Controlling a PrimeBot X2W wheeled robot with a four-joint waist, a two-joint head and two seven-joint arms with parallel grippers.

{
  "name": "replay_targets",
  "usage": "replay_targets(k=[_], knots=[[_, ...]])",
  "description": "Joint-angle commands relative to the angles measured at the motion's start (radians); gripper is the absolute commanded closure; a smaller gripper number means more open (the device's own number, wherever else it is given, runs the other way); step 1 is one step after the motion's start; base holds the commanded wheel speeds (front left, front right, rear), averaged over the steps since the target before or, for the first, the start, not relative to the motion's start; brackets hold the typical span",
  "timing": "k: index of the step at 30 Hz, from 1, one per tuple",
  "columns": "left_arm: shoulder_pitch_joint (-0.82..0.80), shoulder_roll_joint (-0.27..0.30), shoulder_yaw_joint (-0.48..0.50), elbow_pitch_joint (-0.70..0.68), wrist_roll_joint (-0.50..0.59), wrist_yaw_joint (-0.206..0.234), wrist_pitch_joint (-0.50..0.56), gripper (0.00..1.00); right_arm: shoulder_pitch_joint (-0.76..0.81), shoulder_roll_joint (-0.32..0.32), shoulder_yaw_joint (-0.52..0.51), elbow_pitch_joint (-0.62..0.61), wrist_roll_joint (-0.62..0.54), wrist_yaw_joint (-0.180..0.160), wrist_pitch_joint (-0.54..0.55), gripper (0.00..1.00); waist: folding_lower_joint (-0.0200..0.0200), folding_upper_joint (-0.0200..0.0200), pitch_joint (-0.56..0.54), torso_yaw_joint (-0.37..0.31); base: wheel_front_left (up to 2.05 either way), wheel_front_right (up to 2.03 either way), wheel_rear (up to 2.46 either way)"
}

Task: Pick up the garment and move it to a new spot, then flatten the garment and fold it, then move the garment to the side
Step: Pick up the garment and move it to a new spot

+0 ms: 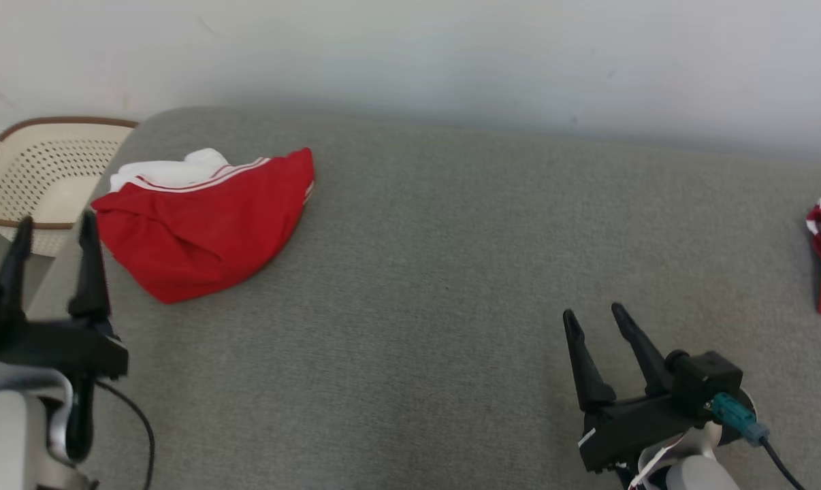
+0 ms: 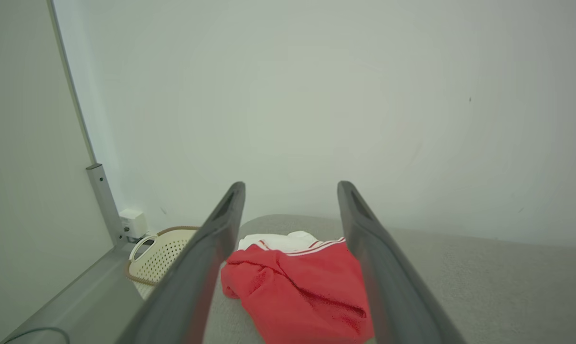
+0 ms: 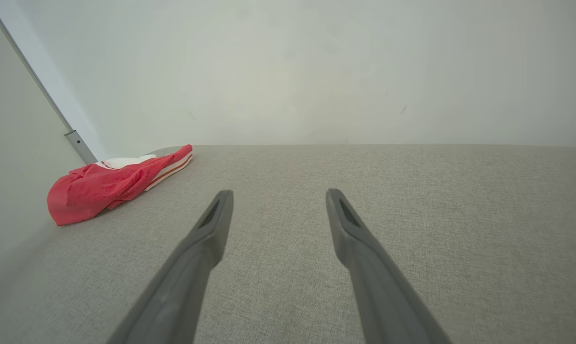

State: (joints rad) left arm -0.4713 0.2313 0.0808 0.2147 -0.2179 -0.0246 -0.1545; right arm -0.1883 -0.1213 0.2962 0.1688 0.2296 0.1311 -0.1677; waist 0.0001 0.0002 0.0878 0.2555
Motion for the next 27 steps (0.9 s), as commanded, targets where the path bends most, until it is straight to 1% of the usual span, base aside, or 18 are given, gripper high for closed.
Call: replay_targets(k=[1,3,5,11,14,18,23,27], knots=[[-0.043,0.008,0.011,0.018,-0.025,-0.008,-0.002,0.00,-0.019,-0.006,-0.004,-0.011,-0.004,-0.001,-0.005,0.00,-0.0001,-0.0002,0.074,-0.070,0.00,0.00,0.00],[-0.107,0.037,0.019,0.064,-0.025,-0.015,0.015,0.00,-0.039,-0.007,-0.010,-0.024,-0.010,-0.001,-0.007,0.00,-0.0001,-0.0002,0.112,-0.100,0.00,0.00,0.00],[-0.129,0.043,0.019,0.079,-0.029,-0.015,0.021,0.00,-0.046,-0.009,-0.012,-0.028,-0.010,-0.001,-0.008,0.00,-0.0001,-0.0002,0.124,-0.108,0.00,0.00,0.00],[-0.234,0.086,0.031,0.187,-0.052,-0.027,0.057,0.00,-0.081,-0.010,-0.002,-0.033,-0.004,-0.001,-0.019,0.00,-0.0001,-0.0002,0.181,-0.160,0.00,0.00,0.00],[-0.281,0.107,0.032,0.255,-0.060,-0.034,0.074,0.00,-0.097,-0.008,0.004,-0.026,-0.001,-0.001,-0.027,0.00,-0.0001,-0.0002,0.200,-0.184,0.00,0.00,0.00],[-0.339,0.152,0.024,0.357,-0.048,-0.041,0.109,0.00,-0.116,-0.003,0.017,-0.014,0.002,-0.001,-0.037,0.00,-0.0001,-0.0002,0.219,-0.217,0.00,0.00,0.00],[-0.410,0.192,0.010,0.485,-0.042,-0.050,0.150,0.00,-0.138,-0.003,0.025,-0.003,0.007,-0.001,-0.049,0.00,-0.0001,-0.0002,0.243,-0.253,0.00,0.00,0.00],[-0.455,0.214,-0.010,0.578,-0.033,-0.054,0.196,0.00,-0.152,-0.001,0.031,0.004,0.010,-0.001,-0.054,0.00,-0.0001,-0.0002,0.261,-0.277,0.00,0.00,0.00]])
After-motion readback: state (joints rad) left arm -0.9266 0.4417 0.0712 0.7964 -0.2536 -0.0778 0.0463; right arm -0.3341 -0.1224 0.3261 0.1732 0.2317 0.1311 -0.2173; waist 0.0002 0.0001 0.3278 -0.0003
